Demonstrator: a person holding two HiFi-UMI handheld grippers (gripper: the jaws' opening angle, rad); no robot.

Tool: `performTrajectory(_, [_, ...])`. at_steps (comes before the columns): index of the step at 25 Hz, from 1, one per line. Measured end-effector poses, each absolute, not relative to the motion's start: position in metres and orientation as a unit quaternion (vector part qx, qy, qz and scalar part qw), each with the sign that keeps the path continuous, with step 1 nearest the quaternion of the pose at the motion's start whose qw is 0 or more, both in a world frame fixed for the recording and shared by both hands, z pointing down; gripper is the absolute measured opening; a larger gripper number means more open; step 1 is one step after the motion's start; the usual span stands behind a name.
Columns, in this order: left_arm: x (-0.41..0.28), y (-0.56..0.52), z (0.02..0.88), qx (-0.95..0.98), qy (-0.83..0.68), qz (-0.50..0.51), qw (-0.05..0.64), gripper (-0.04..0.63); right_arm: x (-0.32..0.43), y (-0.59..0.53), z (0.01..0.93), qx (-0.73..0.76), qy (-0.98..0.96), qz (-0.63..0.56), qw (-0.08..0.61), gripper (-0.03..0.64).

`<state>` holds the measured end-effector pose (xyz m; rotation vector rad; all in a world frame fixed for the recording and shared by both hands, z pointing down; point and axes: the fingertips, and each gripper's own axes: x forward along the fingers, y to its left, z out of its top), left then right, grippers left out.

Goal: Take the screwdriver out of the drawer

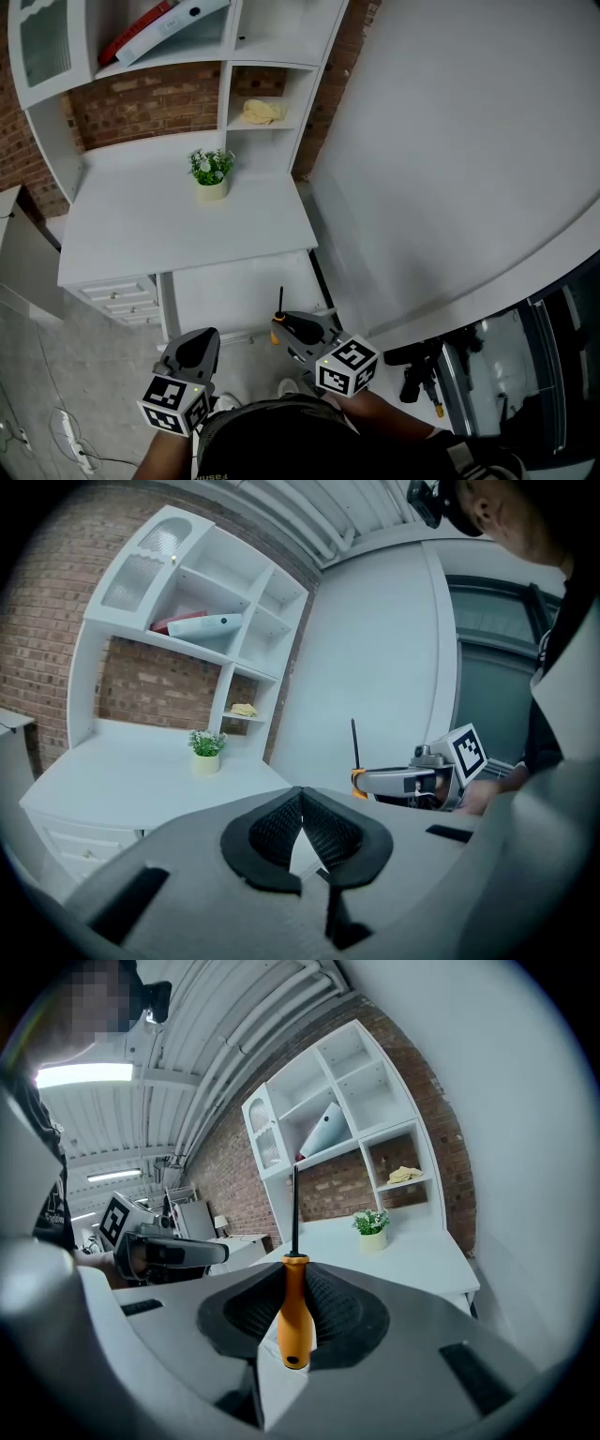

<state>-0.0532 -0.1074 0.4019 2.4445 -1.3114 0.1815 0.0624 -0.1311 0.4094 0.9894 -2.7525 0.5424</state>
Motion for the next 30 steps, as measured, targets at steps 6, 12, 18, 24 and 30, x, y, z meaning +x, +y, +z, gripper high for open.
performTrajectory(6, [-0.0504, -0.1073, 0.4019, 0.859, -0.473, 0.065, 0.186, 0.017, 0.0666, -0.1326, 0.4121, 0.326, -0.923, 0.185, 0.084, 0.075])
performTrajectory(12, [-0.0512, -0.1044, 0.4030, 0.856, -0.477, 0.066, 0.188, 0.017, 0.0664, -0.1312, 0.4140, 0.322, -0.924, 0.187, 0.085, 0.075])
performTrajectory(18, [-0.0502, -0.1047, 0.4029, 0.855, -0.478, 0.066, 0.189, 0.017, 0.0665, -0.1325, 0.4144, 0.319, -0.925, 0.187, 0.086, 0.074])
performTrajectory(24, [-0.0496, -0.1029, 0.4024, 0.857, -0.475, 0.069, 0.187, 0.016, 0.0658, -0.1311, 0.4127, 0.317, -0.926, 0.186, 0.087, 0.075])
performTrajectory(30, [-0.0485, -0.1038, 0.4021, 0.860, -0.472, 0.071, 0.181, 0.017, 0.0662, -0.1317, 0.4123, 0.317, -0.926, 0.186, 0.087, 0.075])
